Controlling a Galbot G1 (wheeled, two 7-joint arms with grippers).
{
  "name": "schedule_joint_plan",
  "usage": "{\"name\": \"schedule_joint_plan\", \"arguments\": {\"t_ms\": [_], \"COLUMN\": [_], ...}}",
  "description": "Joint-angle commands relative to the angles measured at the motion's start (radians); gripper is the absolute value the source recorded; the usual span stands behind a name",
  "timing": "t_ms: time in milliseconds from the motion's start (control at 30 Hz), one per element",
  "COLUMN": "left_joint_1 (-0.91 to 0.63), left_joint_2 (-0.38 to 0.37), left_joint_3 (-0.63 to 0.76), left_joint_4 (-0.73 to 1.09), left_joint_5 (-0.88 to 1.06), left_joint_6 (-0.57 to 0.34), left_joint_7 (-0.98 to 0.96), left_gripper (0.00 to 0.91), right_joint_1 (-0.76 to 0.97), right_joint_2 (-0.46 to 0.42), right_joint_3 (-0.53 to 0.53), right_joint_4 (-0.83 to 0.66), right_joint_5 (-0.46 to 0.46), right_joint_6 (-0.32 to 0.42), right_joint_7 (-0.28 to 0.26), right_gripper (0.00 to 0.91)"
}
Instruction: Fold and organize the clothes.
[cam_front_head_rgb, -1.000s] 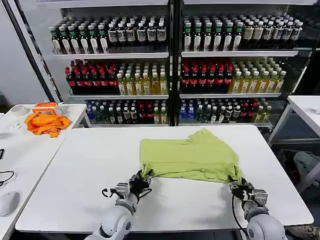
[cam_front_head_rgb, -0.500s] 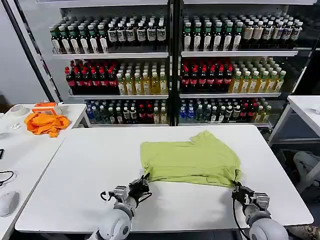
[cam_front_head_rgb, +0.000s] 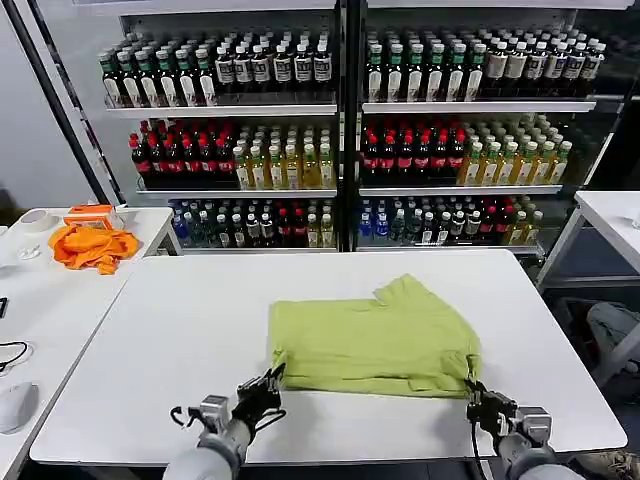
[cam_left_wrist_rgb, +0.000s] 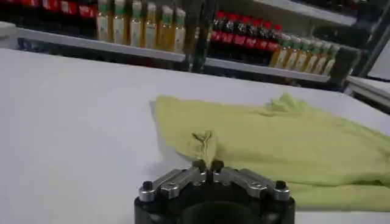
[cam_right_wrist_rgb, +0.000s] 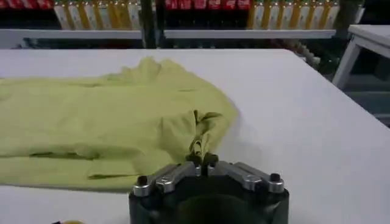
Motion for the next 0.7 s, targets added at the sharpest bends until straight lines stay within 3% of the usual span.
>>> {"name": "schedule_joint_plan", "arguments": {"t_ms": [33,67,100,133,233,267,300,333,533,700], "left_joint_1": [0.233,0.239,0.241,0.243,0.251,0.253,0.255,0.255,0.257,0.187], "left_joint_2": [0.055,0.054,0.053,0.052,0.055,0.059,0.062,0.064,0.093,0.133], "left_joint_3": [-0.079,-0.083,-0.085,-0.087,-0.086,-0.085,-0.083,-0.083,-0.110,-0.162], "left_joint_4": [-0.168,-0.168,-0.166,-0.165,-0.167,-0.169,-0.172,-0.176,-0.234,-0.229], "left_joint_5": [0.021,0.028,0.039,0.052,0.091,0.106,0.125,0.138,0.159,0.122], "left_joint_6": [-0.006,-0.007,-0.011,-0.010,0.006,0.013,0.021,0.026,0.074,0.074], "left_joint_7": [-0.019,-0.024,-0.030,-0.032,-0.034,-0.032,-0.030,-0.030,-0.024,-0.022], "left_gripper": [0.020,0.020,0.020,0.020,0.030,0.363,0.363,0.907,0.907,0.907], "right_joint_1": [-0.123,-0.124,-0.124,-0.123,-0.116,-0.116,-0.115,-0.115,-0.102,-0.002], "right_joint_2": [-0.009,-0.006,-0.004,-0.001,0.005,0.007,0.009,0.010,-0.004,-0.043], "right_joint_3": [0.011,0.010,0.010,0.008,-0.004,-0.005,-0.004,-0.002,0.024,0.050], "right_joint_4": [0.087,0.089,0.091,0.093,0.098,0.099,0.103,0.107,0.155,0.134], "right_joint_5": [-0.022,-0.028,-0.036,-0.043,-0.155,-0.162,-0.161,-0.161,-0.157,-0.077], "right_joint_6": [-0.003,-0.006,-0.010,-0.014,-0.036,-0.038,-0.036,-0.033,-0.007,-0.001], "right_joint_7": [-0.002,-0.002,-0.002,0.001,0.005,0.005,0.007,0.007,0.004,0.022], "right_gripper": [0.020,0.474,0.796,0.907,0.907,0.907,0.907,0.907,0.907,0.907]}}
